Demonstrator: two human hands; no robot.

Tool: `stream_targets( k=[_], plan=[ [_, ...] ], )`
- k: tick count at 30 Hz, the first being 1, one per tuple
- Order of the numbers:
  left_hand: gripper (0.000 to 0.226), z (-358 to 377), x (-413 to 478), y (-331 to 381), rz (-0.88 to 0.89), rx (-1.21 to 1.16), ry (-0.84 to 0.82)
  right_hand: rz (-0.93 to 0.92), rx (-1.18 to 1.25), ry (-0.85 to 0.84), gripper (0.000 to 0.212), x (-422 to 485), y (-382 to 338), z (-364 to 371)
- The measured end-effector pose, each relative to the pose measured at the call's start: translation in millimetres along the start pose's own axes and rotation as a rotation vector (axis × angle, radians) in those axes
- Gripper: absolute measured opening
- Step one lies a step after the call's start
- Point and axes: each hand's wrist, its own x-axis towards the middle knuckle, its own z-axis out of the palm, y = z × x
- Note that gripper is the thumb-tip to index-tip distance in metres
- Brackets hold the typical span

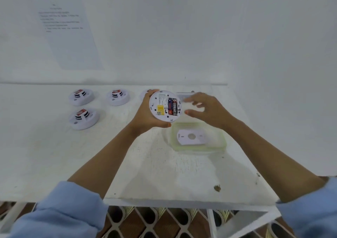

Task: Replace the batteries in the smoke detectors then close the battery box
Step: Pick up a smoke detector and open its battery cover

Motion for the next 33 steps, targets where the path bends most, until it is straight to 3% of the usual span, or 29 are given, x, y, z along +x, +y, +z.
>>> stream_targets(
  k=[5,10,15,22,24,29,33],
  plan=[
    [0.11,3,6,10,0.016,-0.054,0.004,0.025,0.104,-0.114,0.059,28,-18,14],
    [0.109,-5,26,9,-0.022,-0.098,-0.042,0.027,0.192,-0.068,0.057,53,-10,9],
    [0.111,-17,54,3,-0.06,-0.125,-0.144,-0.042,-0.065,-0.1,0.054,83,1,1],
    [0.086,-19,82,-3,-0.033,-0.133,-0.19,-0.114,-0.359,-0.137,0.056,105,16,2],
    [0.089,-17,87,-9,-0.042,-0.138,-0.184,-0.112,-0.416,-0.145,0.056,108,22,3],
    [0.097,-14,96,-21,-0.084,-0.143,-0.153,-0.153,-0.479,-0.151,0.056,115,31,-1],
    [0.097,-11,106,-23,-0.084,-0.126,-0.128,-0.11,-0.384,-0.137,0.051,123,34,-5]
  ],
)
